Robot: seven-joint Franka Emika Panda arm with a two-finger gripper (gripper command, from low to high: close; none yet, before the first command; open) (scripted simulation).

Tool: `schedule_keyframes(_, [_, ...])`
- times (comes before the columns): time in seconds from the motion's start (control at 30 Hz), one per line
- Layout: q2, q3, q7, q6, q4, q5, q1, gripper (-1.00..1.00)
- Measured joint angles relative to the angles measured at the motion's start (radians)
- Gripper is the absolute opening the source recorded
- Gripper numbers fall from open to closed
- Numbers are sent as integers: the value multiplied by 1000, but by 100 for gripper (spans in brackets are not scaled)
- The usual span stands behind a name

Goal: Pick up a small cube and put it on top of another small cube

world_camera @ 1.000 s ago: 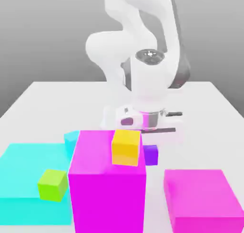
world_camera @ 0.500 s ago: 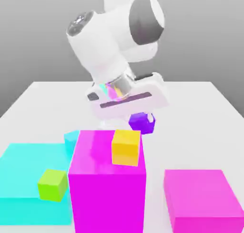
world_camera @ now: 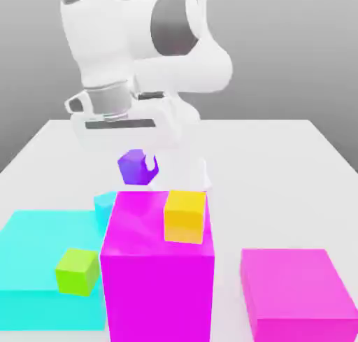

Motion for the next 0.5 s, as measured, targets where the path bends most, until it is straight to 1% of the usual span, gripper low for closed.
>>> schedule_keyframes(0.17, [-41, 38, 39, 25, -35, -131, -114, -100])
schedule_keyframes(0.23, [-12, 42, 43, 83, -61, -147, -130, -100])
schedule_keyframes(0.37, [107, 41, 41, 247, -106, -153, -138, -100])
schedule_keyframes(0.4, [127, 41, 41, 275, -113, -154, -139, 100])
schedule_keyframes(0.5, [127, 41, 41, 275, -113, -154, -139, 100])
